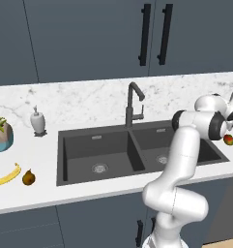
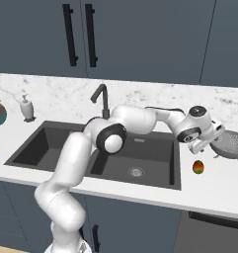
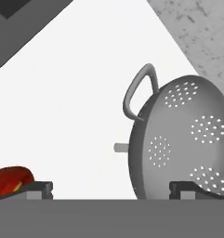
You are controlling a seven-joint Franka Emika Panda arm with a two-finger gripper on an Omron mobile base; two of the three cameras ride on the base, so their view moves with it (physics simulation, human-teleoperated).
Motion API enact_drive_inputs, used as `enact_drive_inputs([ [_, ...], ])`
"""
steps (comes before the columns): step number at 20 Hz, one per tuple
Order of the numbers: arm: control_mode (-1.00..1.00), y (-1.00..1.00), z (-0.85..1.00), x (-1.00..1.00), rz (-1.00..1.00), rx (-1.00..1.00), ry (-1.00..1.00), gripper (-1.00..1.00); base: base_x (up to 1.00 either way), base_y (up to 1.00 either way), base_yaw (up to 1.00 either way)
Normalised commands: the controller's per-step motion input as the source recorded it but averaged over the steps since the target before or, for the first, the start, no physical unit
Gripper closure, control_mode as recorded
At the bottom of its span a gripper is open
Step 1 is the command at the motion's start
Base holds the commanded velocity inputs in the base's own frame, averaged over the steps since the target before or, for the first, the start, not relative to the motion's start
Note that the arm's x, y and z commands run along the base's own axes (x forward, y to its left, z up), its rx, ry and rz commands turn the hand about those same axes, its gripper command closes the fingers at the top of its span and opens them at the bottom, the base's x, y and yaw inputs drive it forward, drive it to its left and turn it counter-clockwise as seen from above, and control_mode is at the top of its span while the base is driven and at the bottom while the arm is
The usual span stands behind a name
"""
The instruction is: Put the colander in the sink, put the pear, banana, mango in the colander, and turn on the sink faucet and pour water over the colander.
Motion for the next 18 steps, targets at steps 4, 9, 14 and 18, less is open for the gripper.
enact_drive_inputs([
  [4, -1.00, -0.11, -0.10, 0.10, 0.00, 0.00, 0.00, -1.00, 0.00, 0.00, 0.00],
  [9, -1.00, -0.12, -0.10, 0.16, 0.00, 0.00, 0.00, -1.00, 0.00, 0.00, 0.00],
  [14, -1.00, -0.07, 0.00, 0.19, 0.00, 0.00, 0.03, -1.00, 0.00, 0.00, 0.00],
  [18, -1.00, -0.06, 0.00, 0.13, 0.00, 0.00, 0.00, -1.00, 0.00, 0.00, 0.00],
])
